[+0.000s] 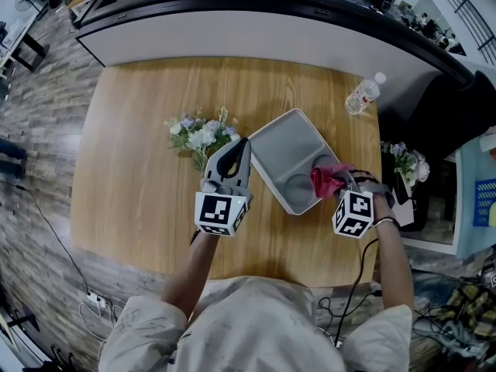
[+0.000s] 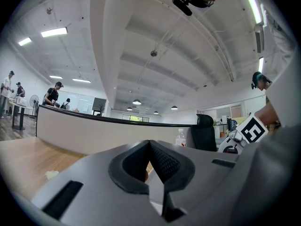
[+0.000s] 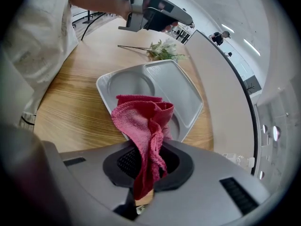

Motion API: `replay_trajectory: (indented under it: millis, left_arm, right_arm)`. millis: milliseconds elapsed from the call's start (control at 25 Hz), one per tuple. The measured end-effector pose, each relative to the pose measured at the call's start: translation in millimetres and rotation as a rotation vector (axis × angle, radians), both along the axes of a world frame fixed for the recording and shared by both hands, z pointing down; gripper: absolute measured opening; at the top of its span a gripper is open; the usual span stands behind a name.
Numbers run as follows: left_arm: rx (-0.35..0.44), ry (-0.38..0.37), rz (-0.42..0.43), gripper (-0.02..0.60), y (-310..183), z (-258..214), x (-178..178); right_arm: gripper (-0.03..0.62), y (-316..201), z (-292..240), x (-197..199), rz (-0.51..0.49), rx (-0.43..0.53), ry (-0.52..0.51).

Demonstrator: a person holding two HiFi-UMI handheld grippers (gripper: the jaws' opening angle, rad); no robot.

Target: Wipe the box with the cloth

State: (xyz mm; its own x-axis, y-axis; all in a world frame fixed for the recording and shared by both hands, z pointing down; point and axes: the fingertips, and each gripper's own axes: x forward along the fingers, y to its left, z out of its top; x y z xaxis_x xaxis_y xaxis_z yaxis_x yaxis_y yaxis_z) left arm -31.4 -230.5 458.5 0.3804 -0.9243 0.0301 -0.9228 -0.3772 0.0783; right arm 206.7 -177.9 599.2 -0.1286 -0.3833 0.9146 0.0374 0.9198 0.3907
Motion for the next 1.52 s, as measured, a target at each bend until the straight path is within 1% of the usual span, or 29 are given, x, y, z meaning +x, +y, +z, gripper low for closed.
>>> replay_trajectory:
  millis: [120, 320, 480, 640, 800, 1040, 1120, 1200, 1360, 1520]
  left_arm:
    - [0.000, -0.005, -0.002, 0.009, 1.3, -0.1, -2.4]
    - [0.001, -0.010, -0.012, 0.010, 2.7, -1.4, -8.0]
    - [0.003, -0.013, -0.025, 0.010, 3.1, -3.6, -13.8]
    - [0.007, -0.015, -0.047, 0.010, 3.8, -5.7, -23.2]
    - [0.003, -0.015, -0.071, 0.009, 6.5, -7.2, -32.7]
    - [0.003, -0.023, -0.100, 0.010, 8.4, -8.2, -45.5]
    - [0.002, -0.024, -0.108, 0.010, 8.9, -8.2, -48.4]
    - [0.004, -0.025, -0.114, 0.010, 9.4, -8.3, -50.9]
    - [-0.006, -0.025, -0.122, 0.010, 10.7, -3.4, -57.3]
    - [-0.015, -0.017, -0.126, 0.011, 10.9, 0.9, -57.5]
  right_arm:
    - [0.051, -1.9, -2.6, -5.6, -0.018, 0.009, -0.002]
    - [0.052, -19.2, -29.7, -35.9, -0.040, 0.054, -0.089]
    - [0.052, -37.8, -52.3, -69.6, -0.080, 0.105, -0.148]
    - [0.051, -56.1, -69.5, -105.3, -0.139, 0.155, -0.180]
    - [0.052, -73.7, -80.3, -142.6, -0.217, 0.229, -0.204]
    - [0.052, -93.9, -61.4, -189.5, -0.335, 0.315, -0.220]
    - [0.052, -94.4, -43.1, -198.8, -0.376, 0.313, -0.195]
    - [0.051, -92.1, -22.0, -201.8, -0.400, 0.277, -0.161]
    - [0.051, -89.2, 1.4, -201.2, -0.417, 0.237, -0.140]
    - [0.051, -88.8, 4.3, -201.9, -0.408, 0.214, -0.113]
